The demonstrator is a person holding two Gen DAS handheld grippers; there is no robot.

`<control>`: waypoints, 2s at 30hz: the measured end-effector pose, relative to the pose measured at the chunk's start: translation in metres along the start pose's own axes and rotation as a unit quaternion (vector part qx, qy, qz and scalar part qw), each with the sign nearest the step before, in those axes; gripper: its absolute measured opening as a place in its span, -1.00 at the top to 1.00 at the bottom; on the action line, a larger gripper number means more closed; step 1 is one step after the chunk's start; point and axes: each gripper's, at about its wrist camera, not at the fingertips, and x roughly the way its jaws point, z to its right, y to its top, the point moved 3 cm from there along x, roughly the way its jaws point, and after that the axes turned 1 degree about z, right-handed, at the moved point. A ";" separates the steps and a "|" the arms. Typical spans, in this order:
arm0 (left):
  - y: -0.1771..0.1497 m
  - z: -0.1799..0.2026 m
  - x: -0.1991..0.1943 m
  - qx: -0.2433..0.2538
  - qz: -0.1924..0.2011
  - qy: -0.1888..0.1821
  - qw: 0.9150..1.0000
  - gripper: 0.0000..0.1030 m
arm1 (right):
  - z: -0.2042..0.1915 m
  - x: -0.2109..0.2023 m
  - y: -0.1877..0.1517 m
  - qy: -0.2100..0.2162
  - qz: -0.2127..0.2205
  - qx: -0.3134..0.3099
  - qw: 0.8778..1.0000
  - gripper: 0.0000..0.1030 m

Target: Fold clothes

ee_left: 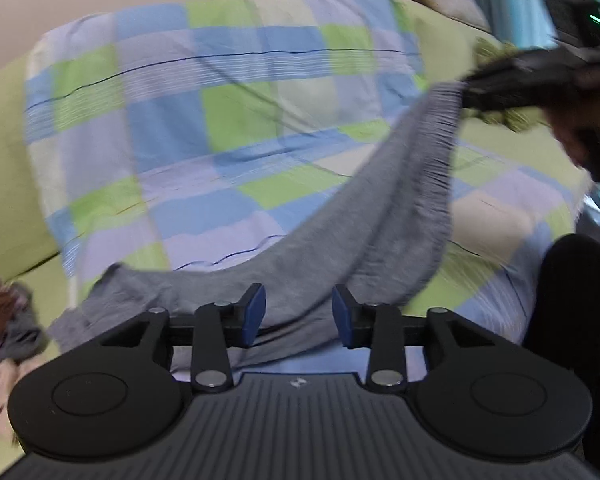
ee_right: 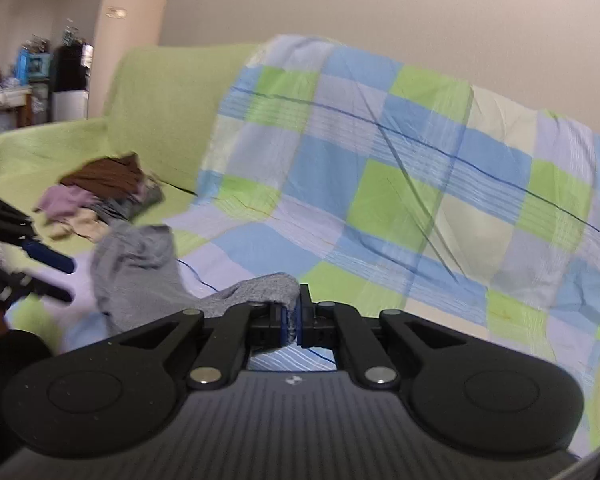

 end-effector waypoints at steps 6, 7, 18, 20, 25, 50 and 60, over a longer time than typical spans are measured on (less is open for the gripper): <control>0.001 0.039 0.042 0.094 0.012 -0.037 0.995 -0.10 | 0.041 0.024 0.005 -0.022 0.000 0.058 0.998 0.98; -0.001 0.046 0.051 0.109 0.011 -0.043 0.993 -0.10 | 0.046 0.030 0.005 -0.023 -0.002 0.064 0.998 0.98; 0.011 0.041 0.108 0.153 -0.014 -0.017 0.988 0.98 | 0.070 0.077 -0.008 -0.025 -0.021 0.080 0.996 0.98; 0.030 0.020 0.085 0.103 0.011 -0.042 0.994 0.98 | 0.073 0.072 -0.006 -0.024 -0.013 0.081 0.996 0.98; 0.088 -0.026 -0.031 0.022 0.122 -0.062 0.990 0.98 | 0.057 0.011 0.023 -0.014 0.050 0.048 0.998 0.98; 0.173 -0.050 0.041 -0.004 0.115 0.009 0.993 0.97 | 0.082 -0.072 0.127 -0.085 0.127 -0.036 0.988 0.97; 0.085 -0.112 0.292 -0.051 -0.036 0.029 0.998 0.37 | 0.155 0.220 -0.014 -0.075 -0.089 0.024 0.993 0.90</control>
